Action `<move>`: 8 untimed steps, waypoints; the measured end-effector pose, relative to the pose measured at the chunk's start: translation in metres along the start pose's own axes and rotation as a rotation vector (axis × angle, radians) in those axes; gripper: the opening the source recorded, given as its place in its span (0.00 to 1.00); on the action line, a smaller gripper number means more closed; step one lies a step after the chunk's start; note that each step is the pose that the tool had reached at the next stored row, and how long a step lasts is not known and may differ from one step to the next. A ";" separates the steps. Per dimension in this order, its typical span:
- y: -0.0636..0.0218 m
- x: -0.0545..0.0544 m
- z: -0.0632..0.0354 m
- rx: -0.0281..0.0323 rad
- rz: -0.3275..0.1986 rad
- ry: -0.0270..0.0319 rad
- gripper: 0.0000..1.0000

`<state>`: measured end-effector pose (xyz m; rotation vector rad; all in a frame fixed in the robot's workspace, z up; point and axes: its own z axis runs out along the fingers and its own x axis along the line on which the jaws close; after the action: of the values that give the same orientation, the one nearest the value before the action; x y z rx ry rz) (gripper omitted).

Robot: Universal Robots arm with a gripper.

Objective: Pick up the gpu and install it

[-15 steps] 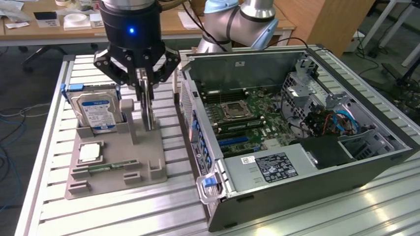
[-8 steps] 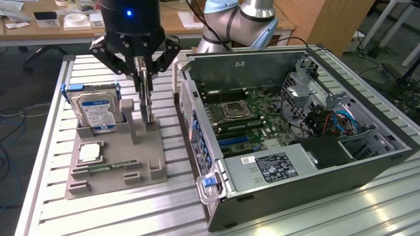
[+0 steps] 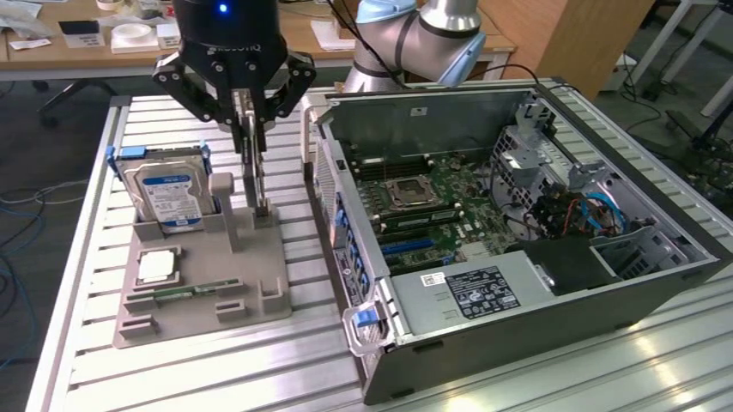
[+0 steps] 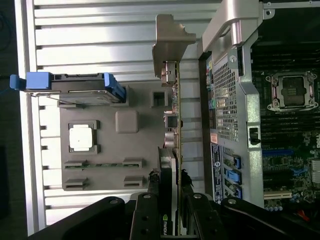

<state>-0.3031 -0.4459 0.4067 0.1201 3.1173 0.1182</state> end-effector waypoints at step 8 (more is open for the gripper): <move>0.0002 0.000 -0.0028 0.0000 0.000 -0.0001 0.27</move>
<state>-0.3031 -0.4459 0.4096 0.1201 3.1172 0.1182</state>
